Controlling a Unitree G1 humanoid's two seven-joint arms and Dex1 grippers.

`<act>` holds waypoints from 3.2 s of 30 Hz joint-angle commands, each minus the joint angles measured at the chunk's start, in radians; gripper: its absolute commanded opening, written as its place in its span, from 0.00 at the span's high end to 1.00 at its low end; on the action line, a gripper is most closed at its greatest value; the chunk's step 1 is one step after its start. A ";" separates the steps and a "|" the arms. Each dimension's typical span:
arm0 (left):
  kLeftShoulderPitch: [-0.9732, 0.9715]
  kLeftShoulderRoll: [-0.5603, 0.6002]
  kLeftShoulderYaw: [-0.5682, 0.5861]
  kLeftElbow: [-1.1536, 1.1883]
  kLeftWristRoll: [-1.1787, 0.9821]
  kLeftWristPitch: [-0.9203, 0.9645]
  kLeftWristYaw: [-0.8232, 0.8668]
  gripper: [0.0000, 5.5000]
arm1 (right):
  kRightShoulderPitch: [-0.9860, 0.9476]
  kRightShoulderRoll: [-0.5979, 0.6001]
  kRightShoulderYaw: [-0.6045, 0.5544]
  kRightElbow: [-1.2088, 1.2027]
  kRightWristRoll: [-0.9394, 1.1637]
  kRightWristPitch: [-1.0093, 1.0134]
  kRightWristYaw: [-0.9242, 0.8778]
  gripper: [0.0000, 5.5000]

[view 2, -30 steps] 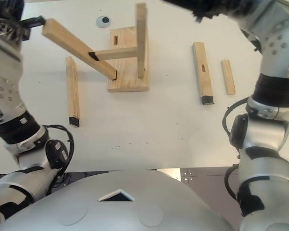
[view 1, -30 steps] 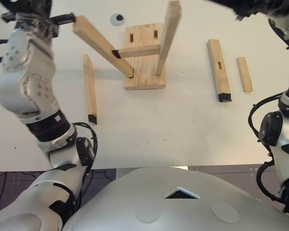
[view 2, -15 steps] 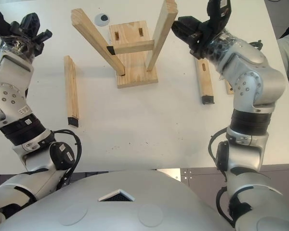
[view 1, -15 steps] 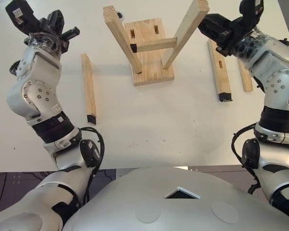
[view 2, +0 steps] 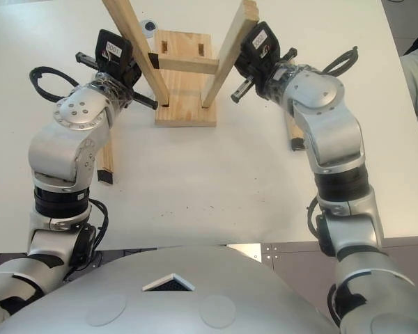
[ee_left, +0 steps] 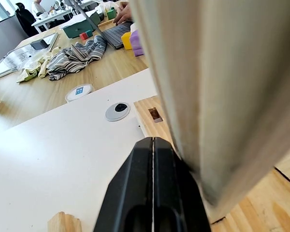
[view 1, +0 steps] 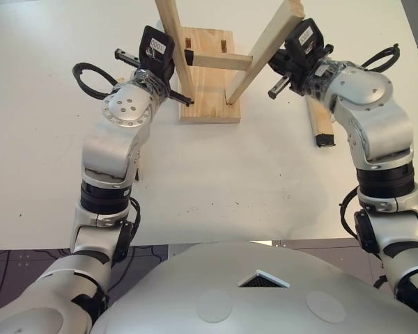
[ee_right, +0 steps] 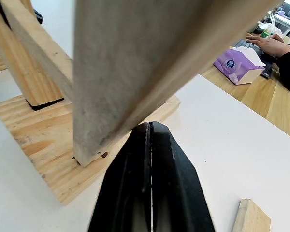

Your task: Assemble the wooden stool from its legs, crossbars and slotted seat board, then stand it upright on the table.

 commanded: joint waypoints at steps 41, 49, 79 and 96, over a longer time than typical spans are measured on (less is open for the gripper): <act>-0.141 0.223 0.261 0.358 -0.170 -0.065 -0.391 1.00 | -0.363 -0.008 0.109 0.747 -0.251 -0.624 0.393 1.00; 0.064 0.318 0.112 0.034 -0.310 0.181 -0.521 1.00 | -0.555 0.167 0.116 1.329 -0.361 -0.840 0.162 1.00; -0.039 0.030 0.090 0.511 -0.145 -0.109 -0.286 1.00 | -0.044 0.077 0.277 0.447 -0.157 -0.315 0.920 1.00; -0.031 0.145 0.329 0.332 -0.149 -0.116 -0.228 1.00 | 0.120 -0.269 0.177 0.070 -0.020 -0.160 0.908 1.00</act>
